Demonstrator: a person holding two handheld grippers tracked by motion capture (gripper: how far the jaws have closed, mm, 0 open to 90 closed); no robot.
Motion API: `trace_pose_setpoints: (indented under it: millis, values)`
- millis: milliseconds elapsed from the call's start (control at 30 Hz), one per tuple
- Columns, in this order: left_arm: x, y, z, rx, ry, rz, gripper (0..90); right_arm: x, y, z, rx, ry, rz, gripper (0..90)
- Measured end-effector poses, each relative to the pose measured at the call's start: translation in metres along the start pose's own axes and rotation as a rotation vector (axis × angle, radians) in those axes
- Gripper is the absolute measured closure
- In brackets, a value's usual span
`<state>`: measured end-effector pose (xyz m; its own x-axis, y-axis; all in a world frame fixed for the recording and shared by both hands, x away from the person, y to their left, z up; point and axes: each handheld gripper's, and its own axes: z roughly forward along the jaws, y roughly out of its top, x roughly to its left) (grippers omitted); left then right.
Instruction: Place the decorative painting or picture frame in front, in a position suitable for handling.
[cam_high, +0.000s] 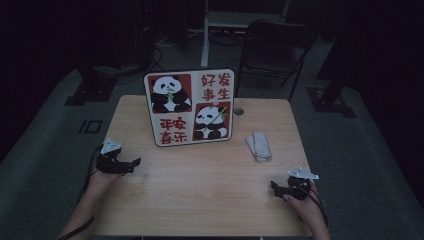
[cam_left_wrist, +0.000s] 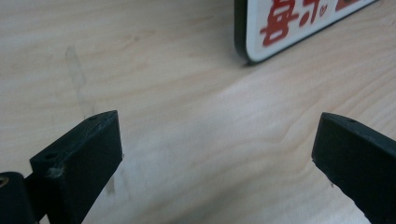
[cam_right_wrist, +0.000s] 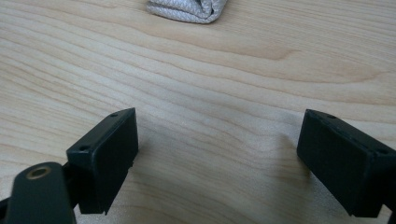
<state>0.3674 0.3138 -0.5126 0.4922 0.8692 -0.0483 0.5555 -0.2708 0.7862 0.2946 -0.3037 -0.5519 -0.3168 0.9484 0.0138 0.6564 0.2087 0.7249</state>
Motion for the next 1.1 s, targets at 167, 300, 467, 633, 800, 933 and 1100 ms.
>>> trace_pose_setpoints:
  millis: [167,300,467,633,800,933,1100]
  values:
    - [0.000,0.013,0.008,-0.027,-0.025,-0.004,2.4,0.000,0.000,0.000,0.000,0.000,0.000,12.0]
    - [0.001,0.025,0.013,-0.049,-0.039,-0.003,2.4,0.000,0.000,0.000,0.000,0.000,0.000,12.0]
    - [0.000,0.041,0.019,-0.072,-0.057,0.006,2.4,0.000,0.000,0.000,0.000,0.000,0.000,12.0]
    - [-0.002,0.058,0.025,-0.097,-0.083,0.010,2.4,0.000,0.000,0.000,0.000,0.000,0.000,12.0]
    - [0.000,0.073,0.031,-0.122,-0.093,0.007,2.4,0.000,0.000,0.000,0.000,0.000,0.000,12.0]
    - [0.002,0.085,0.034,-0.156,-0.110,0.001,2.5,0.000,0.000,0.000,0.000,0.000,0.000,12.0]
    - [0.004,0.101,0.037,-0.184,-0.135,0.006,2.4,0.000,0.000,0.000,0.000,0.000,0.000,12.0]
